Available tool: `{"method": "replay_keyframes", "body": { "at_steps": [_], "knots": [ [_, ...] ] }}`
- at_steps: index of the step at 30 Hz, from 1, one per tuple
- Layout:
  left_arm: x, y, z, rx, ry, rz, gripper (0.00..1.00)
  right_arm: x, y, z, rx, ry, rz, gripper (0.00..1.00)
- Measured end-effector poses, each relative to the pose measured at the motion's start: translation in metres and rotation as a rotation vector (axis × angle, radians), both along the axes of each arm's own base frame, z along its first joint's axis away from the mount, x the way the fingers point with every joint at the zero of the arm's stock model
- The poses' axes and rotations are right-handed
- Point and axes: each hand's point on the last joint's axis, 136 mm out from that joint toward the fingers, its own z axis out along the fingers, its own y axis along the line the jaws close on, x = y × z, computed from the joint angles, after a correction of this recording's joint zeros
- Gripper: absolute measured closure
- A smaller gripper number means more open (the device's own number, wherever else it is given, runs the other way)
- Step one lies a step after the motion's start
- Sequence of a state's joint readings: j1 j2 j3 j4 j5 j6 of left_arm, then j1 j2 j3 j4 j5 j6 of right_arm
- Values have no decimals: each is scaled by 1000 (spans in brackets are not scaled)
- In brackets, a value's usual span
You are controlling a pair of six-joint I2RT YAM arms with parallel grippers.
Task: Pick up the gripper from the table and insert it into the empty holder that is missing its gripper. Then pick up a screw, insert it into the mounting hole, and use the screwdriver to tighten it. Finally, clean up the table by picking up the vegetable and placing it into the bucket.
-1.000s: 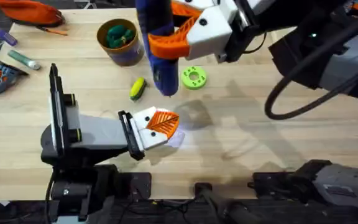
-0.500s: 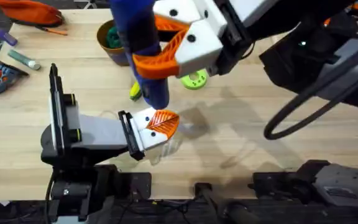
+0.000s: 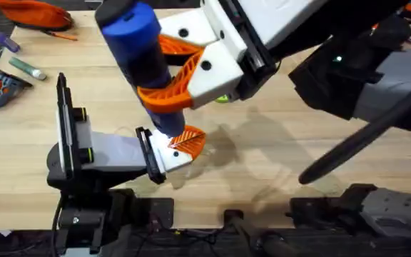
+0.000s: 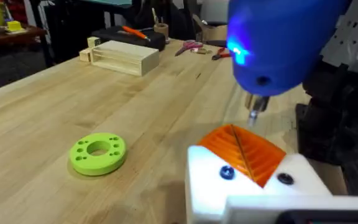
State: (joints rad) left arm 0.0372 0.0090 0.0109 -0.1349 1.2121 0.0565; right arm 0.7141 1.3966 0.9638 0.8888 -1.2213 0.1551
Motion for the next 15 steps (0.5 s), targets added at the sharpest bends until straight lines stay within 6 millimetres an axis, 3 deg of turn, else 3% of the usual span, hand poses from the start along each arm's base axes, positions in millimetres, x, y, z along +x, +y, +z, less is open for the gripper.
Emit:
{"method": "replay_keyframes", "body": {
  "at_steps": [8, 15],
  "knots": [
    [0, 0, 0, 0, 0, 0, 986, 13, 10, -17, -28, 38, -18, 975],
    [0, 0, 0, 0, 0, 0, 986, 16, 11, -16, -15, 31, -31, 975]
  ]
}}
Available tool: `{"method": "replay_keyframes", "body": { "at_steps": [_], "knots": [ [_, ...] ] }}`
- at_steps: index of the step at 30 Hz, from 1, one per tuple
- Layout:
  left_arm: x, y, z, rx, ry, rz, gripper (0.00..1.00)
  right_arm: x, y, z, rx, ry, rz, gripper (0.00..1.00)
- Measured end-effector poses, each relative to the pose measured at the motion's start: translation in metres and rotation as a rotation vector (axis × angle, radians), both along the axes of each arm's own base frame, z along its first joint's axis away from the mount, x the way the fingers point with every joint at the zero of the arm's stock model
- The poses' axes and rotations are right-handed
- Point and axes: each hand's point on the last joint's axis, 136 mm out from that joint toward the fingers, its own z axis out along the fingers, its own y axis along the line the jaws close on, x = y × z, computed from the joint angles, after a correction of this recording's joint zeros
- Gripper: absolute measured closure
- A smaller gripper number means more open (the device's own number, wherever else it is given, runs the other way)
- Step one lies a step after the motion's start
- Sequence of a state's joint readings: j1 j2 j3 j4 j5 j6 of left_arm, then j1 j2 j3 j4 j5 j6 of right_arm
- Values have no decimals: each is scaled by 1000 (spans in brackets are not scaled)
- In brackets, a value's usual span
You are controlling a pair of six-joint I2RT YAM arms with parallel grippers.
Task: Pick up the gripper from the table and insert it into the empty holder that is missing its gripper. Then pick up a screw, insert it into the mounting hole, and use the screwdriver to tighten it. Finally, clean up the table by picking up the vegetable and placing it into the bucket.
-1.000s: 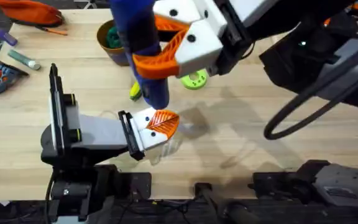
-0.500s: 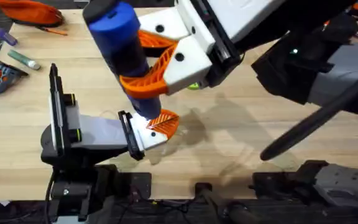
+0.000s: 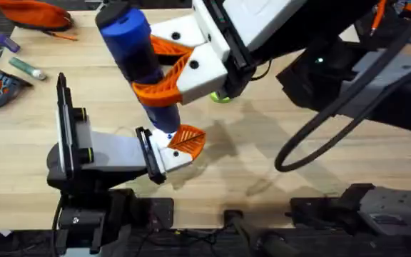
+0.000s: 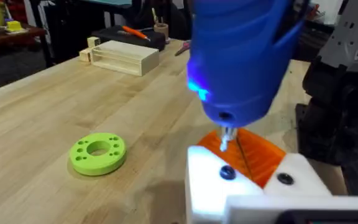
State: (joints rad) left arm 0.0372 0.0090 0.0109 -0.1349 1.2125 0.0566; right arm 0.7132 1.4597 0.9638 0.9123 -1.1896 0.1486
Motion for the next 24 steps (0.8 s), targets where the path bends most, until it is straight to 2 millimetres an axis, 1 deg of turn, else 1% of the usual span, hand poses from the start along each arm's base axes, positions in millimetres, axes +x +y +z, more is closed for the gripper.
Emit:
{"method": "replay_keyframes", "body": {
  "at_steps": [14, 24],
  "knots": [
    [0, 0, 0, 0, 0, 0, 986, -2, 1, 0, 0, 2, 4, 975],
    [0, 0, 0, 0, 0, 0, 986, -1, 7, 2, 8, 19, -21, 975]
  ]
}}
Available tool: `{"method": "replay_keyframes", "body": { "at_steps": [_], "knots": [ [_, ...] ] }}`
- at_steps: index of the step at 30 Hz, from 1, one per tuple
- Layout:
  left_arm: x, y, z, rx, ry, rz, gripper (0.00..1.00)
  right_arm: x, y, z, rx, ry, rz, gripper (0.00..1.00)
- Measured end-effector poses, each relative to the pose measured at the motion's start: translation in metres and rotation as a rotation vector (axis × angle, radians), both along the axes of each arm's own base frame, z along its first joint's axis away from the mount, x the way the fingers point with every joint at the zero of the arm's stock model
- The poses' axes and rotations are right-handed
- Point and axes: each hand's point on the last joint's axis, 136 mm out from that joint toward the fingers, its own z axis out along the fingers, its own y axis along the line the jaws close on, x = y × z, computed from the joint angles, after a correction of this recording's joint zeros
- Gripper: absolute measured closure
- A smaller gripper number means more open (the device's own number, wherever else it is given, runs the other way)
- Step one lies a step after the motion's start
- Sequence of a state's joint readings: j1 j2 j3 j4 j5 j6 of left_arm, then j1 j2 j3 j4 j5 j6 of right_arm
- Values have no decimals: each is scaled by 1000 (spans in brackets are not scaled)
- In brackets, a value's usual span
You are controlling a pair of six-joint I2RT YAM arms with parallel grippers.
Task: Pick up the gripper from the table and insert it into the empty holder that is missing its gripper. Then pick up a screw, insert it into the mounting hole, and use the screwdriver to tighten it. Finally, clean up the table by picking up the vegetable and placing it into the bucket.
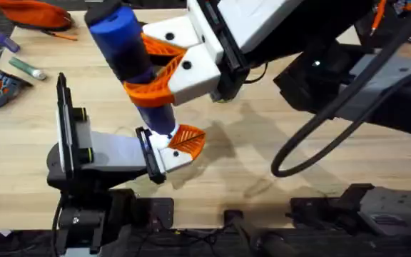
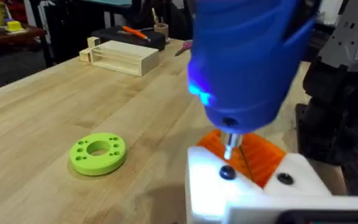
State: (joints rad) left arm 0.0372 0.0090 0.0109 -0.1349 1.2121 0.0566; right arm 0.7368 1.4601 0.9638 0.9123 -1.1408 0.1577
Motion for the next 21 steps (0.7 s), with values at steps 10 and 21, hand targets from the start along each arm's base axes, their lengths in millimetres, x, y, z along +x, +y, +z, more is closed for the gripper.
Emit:
{"method": "replay_keyframes", "body": {
  "at_steps": [10, 21],
  "knots": [
    [0, 0, 0, 0, 0, 0, 986, 1, 1, -2, -17, 30, 2, 975],
    [0, 0, 0, 0, 0, 0, 986, 8, 6, -13, -40, 65, -12, 975]
  ]
}}
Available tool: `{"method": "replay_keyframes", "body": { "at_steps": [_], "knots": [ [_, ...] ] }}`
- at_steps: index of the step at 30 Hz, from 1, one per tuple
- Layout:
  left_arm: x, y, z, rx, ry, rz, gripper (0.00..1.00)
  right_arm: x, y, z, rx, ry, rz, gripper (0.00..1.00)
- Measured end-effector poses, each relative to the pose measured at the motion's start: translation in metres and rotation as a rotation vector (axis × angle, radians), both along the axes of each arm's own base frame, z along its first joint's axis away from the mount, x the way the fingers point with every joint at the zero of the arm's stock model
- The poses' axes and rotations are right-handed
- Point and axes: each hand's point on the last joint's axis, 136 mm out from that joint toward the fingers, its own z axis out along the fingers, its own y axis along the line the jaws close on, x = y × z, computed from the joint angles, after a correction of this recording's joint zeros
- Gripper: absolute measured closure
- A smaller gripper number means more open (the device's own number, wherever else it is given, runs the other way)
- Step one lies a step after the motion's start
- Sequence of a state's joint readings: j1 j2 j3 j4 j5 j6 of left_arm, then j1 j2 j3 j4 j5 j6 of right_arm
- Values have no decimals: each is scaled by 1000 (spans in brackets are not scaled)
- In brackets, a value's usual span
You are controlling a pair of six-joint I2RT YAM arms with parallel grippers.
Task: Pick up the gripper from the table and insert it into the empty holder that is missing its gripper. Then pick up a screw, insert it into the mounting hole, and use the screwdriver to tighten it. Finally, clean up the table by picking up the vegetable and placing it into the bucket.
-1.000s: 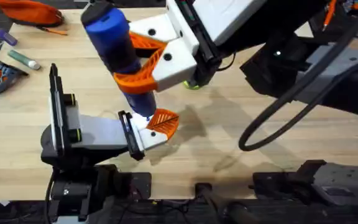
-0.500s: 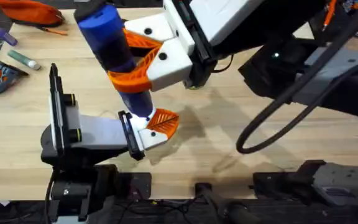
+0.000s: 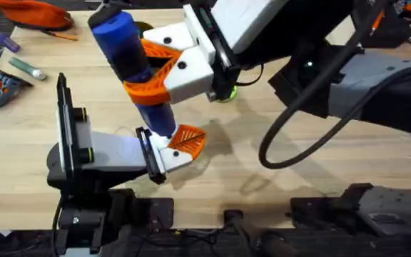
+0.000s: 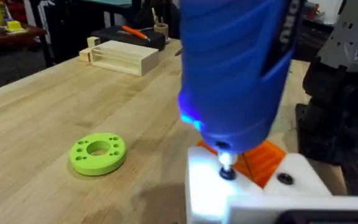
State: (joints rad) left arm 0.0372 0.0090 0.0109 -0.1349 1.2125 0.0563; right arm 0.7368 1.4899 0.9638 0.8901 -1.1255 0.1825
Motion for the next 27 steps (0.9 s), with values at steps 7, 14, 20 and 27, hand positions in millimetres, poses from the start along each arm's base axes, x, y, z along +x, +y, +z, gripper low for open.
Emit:
{"method": "replay_keyframes", "body": {
  "at_steps": [7, 14, 20, 27],
  "knots": [
    [0, 0, 0, 0, 0, 0, 986, 0, 0, -1, -2, 0, 0, 975],
    [0, 0, 0, 0, 0, 0, 986, 0, 0, -2, -8, 4, -1, 975],
    [0, 0, 0, 0, 0, 0, 986, -3, -2, 8, 54, -66, 3, 975],
    [0, 0, 0, 0, 0, 0, 986, -3, -5, 13, 65, -77, 8, 975]
  ]
}}
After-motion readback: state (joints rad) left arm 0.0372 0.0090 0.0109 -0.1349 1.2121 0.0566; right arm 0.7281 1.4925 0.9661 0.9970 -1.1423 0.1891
